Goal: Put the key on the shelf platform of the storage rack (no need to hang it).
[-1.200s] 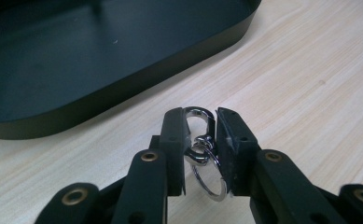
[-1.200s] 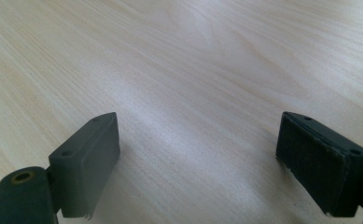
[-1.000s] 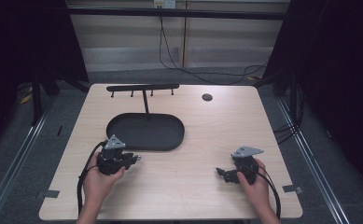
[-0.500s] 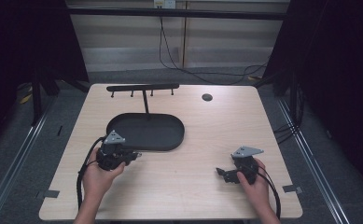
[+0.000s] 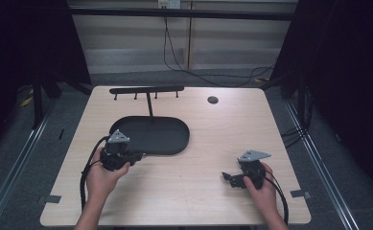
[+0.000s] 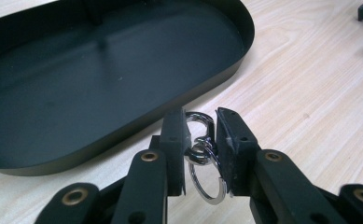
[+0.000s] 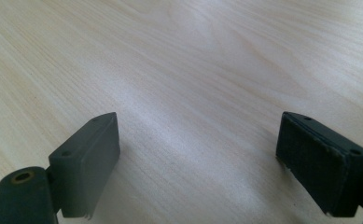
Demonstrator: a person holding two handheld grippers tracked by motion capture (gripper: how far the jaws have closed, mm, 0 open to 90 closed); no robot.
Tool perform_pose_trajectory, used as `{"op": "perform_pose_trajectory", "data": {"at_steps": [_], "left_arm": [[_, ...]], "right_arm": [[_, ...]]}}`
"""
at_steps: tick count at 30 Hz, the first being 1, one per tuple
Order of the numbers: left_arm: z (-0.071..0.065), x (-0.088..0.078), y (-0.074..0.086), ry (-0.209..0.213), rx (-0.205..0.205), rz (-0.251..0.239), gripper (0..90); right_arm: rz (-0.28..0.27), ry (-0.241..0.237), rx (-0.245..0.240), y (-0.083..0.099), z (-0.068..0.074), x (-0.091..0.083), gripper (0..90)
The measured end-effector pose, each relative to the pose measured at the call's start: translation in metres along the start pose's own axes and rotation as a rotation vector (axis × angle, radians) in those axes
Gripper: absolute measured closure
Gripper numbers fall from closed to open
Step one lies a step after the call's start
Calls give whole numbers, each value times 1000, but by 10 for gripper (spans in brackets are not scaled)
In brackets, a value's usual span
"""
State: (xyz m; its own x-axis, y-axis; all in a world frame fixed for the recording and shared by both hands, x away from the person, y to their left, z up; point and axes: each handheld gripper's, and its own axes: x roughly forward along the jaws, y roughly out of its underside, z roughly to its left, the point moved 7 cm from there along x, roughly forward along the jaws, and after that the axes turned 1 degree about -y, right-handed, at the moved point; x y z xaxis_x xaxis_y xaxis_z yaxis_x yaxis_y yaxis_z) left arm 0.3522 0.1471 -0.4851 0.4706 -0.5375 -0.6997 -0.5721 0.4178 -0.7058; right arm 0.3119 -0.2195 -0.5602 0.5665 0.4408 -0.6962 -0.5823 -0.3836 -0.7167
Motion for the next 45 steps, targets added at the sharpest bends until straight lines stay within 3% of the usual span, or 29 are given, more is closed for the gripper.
{"op": "perform_pose_trajectory", "data": {"at_steps": [17, 40, 45], "left_arm": [[4, -1, -16, 14, -17, -17, 733], [13, 0, -37, -14, -24, -34, 734], [14, 3, -42, -4, -35, -36, 733]], "right_arm": [[0, 0, 0, 0, 0, 0, 130], [0, 0, 0, 0, 0, 0, 131], [0, 0, 0, 0, 0, 0, 130]]}}
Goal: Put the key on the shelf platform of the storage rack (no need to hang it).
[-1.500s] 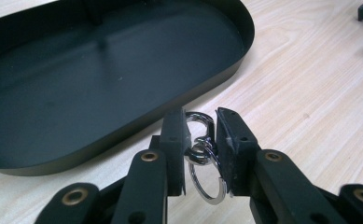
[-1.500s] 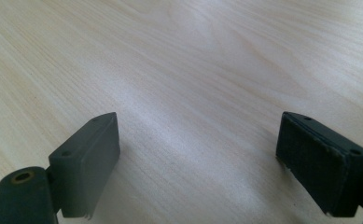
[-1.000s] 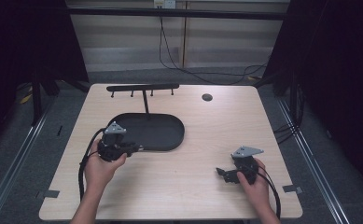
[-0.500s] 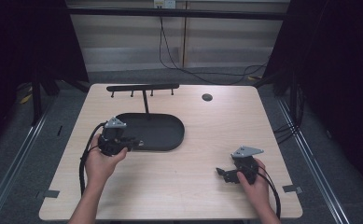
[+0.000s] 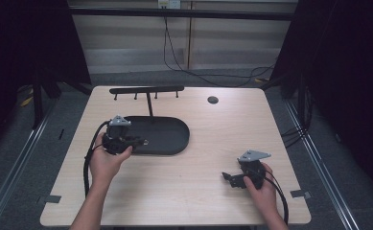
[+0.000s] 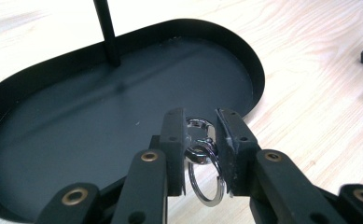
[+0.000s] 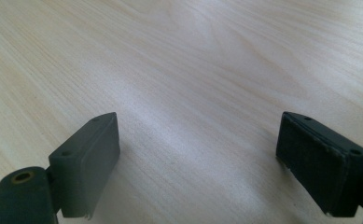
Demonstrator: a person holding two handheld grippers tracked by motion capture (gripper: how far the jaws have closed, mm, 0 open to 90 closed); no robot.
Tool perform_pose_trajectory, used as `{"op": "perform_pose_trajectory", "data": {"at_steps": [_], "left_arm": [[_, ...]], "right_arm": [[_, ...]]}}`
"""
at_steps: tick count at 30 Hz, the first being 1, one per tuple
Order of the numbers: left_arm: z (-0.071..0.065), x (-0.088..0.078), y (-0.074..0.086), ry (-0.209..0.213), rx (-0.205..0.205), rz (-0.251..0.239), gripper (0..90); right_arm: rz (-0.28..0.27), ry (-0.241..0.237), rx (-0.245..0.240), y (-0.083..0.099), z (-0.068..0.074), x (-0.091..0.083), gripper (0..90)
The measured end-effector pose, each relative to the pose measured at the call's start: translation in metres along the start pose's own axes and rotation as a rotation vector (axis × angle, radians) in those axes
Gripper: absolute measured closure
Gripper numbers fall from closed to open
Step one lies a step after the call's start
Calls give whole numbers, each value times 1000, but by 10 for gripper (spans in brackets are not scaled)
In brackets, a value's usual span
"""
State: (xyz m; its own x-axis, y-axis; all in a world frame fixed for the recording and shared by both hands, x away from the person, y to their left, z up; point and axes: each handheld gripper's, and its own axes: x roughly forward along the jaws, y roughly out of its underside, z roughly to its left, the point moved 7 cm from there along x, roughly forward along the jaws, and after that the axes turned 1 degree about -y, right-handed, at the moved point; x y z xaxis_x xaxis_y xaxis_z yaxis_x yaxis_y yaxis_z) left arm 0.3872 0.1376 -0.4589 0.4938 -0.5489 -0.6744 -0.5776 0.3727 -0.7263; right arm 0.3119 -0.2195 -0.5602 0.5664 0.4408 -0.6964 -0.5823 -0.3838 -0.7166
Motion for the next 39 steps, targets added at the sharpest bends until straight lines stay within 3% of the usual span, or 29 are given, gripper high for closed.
{"op": "perform_pose_trajectory", "data": {"at_steps": [27, 39], "left_arm": [[4, 9, -20, -3, -17, -25, 734], [8, 19, -23, -23, -26, -23, 734]], "right_arm": [[0, 0, -1, 0, 0, 0, 131], [0, 0, 0, 0, 0, 0, 130]]}}
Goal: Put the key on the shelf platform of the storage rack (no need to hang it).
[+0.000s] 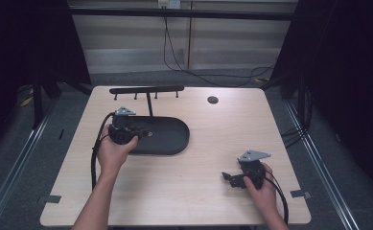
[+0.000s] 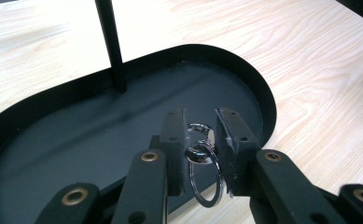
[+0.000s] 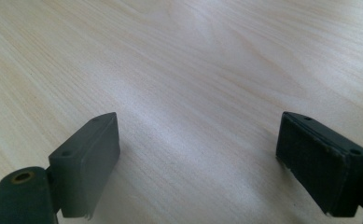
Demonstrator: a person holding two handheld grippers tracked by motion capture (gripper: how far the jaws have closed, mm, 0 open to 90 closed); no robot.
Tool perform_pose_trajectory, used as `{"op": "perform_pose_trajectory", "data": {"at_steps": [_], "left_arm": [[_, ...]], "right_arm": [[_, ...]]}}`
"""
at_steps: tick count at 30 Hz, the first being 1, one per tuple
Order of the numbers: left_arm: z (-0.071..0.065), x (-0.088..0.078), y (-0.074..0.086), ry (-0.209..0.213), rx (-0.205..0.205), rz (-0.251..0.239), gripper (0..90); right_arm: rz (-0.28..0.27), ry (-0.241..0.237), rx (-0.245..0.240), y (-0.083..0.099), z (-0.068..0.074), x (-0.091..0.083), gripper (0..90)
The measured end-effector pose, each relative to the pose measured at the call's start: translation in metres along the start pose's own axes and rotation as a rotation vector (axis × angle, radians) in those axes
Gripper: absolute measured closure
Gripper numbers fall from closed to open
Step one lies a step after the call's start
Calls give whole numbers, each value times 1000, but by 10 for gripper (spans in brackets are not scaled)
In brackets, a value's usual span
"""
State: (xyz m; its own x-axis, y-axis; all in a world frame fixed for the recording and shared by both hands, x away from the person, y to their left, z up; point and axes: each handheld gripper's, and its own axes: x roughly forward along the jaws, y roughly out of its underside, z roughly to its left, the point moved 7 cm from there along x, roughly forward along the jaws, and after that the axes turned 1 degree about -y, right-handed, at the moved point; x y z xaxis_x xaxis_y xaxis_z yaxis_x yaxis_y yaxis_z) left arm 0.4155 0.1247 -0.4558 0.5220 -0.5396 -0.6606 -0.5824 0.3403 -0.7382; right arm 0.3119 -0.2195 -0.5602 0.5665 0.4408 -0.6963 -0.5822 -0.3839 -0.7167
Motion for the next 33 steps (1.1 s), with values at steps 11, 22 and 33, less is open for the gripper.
{"op": "perform_pose_trajectory", "data": {"at_steps": [11, 22, 33], "left_arm": [[6, 8, -1, -21, -7, -2, 734], [11, 17, -1, -27, -21, -12, 734], [12, 31, 3, -36, -40, -10, 734]], "right_arm": [[-1, 0, -2, 0, 0, 0, 131], [0, 0, 0, 0, 0, 0, 130], [0, 0, 0, 0, 0, 0, 130]]}}
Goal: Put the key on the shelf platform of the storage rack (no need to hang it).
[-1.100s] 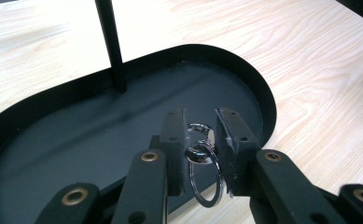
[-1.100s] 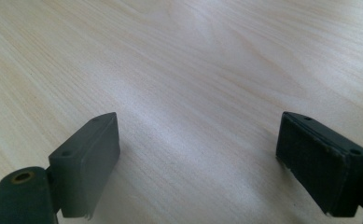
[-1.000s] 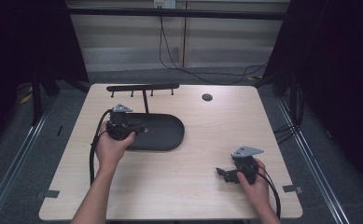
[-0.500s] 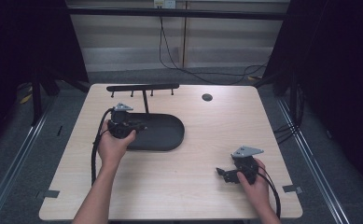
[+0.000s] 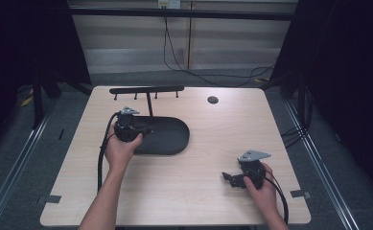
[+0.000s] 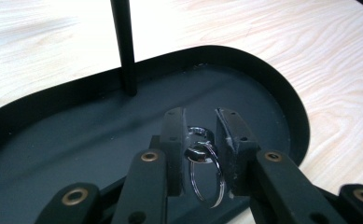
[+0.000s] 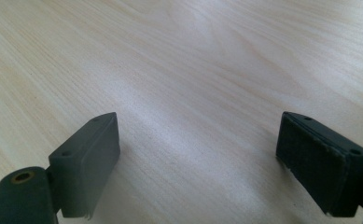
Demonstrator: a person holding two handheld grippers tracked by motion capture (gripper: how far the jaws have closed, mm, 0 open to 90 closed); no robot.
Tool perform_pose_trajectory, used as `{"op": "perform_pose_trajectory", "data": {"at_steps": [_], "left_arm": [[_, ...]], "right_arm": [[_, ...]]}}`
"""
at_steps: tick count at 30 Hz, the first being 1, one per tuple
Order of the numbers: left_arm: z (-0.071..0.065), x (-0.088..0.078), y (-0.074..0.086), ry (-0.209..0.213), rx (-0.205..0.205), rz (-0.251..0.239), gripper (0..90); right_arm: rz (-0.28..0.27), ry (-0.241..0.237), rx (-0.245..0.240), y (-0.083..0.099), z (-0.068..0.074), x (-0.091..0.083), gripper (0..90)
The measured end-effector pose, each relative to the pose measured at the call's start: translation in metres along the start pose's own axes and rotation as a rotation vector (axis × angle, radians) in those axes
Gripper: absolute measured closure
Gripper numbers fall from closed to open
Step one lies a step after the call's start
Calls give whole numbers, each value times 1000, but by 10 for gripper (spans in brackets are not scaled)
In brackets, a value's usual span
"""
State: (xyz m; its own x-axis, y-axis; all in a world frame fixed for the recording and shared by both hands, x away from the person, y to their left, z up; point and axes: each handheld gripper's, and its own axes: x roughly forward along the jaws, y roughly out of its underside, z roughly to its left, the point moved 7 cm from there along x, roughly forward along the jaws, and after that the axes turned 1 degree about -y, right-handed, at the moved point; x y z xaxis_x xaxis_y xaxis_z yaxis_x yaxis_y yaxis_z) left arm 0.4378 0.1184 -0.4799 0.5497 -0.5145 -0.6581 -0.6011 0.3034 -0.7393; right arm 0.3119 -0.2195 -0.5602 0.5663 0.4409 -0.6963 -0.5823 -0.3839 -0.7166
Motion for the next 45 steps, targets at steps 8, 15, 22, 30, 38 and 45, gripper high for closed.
{"op": "perform_pose_trajectory", "data": {"at_steps": [8, 15, 22, 30, 38, 45], "left_arm": [[4, 7, 1, -23, -4, 8, 734], [6, 12, 3, -36, -11, 18, 734], [8, 18, 3, -39, -14, 21, 734], [9, 25, 4, -47, -21, 29, 734], [10, 32, 7, -57, -23, 45, 734], [11, 36, 8, -60, -22, 52, 734]], "right_arm": [[-2, 0, -3, 0, 0, 0, 131], [0, 0, 0, 0, 0, 0, 130], [0, 0, 0, 0, 0, 0, 131], [0, 0, 0, 0, 0, 0, 130], [0, 0, 0, 0, 0, 0, 130], [0, 0, 0, 0, 0, 0, 130]]}}
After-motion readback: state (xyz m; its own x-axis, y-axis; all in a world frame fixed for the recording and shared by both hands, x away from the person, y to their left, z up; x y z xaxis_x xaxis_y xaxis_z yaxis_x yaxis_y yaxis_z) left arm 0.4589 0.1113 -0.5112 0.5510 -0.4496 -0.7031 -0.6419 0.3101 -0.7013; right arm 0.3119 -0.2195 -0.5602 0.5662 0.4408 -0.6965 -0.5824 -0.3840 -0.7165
